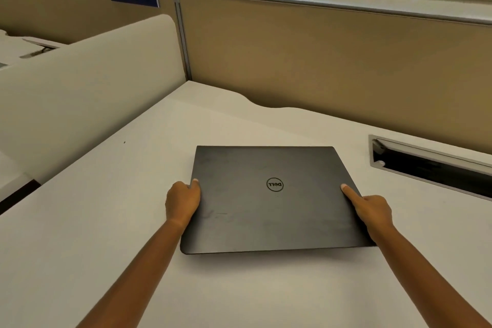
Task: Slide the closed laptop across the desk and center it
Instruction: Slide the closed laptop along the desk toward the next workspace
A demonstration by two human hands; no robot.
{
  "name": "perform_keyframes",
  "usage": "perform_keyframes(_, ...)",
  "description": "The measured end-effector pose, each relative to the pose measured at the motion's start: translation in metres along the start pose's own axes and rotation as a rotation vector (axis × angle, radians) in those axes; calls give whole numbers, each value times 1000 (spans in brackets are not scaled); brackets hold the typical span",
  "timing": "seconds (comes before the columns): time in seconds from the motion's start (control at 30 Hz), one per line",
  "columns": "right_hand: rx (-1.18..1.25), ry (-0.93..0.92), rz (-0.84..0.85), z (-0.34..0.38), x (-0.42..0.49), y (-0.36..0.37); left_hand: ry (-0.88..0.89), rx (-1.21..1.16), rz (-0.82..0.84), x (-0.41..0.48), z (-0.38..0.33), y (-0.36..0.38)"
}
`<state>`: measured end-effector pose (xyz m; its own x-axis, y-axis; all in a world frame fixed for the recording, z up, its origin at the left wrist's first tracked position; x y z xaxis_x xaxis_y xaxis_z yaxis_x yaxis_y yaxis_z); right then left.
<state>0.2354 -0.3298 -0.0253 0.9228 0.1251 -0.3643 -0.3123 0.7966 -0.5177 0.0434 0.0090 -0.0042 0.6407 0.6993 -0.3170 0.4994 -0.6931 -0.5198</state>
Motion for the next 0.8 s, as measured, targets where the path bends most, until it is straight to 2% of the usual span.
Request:
perform_keyframes(0.57, 12, 186, -245, -121, -50, -199, 90, 55, 324, -100, -78, 166)
perform_keyframes(0.8, -12, 229, -286, -166, -60, -252, 86, 79, 406, -132, -91, 224)
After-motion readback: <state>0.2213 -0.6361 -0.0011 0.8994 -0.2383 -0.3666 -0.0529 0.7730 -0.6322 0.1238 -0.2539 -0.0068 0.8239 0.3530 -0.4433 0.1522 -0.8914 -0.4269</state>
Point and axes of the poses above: each hand's wrist, its own x-axis towards the middle knuckle, its own y-axis out of the palm, z = x × y, the point moved 5 cm from there along x, towards the middle knuckle, and after that the axes turned 13 degrees about z, right-handed, at the moved point
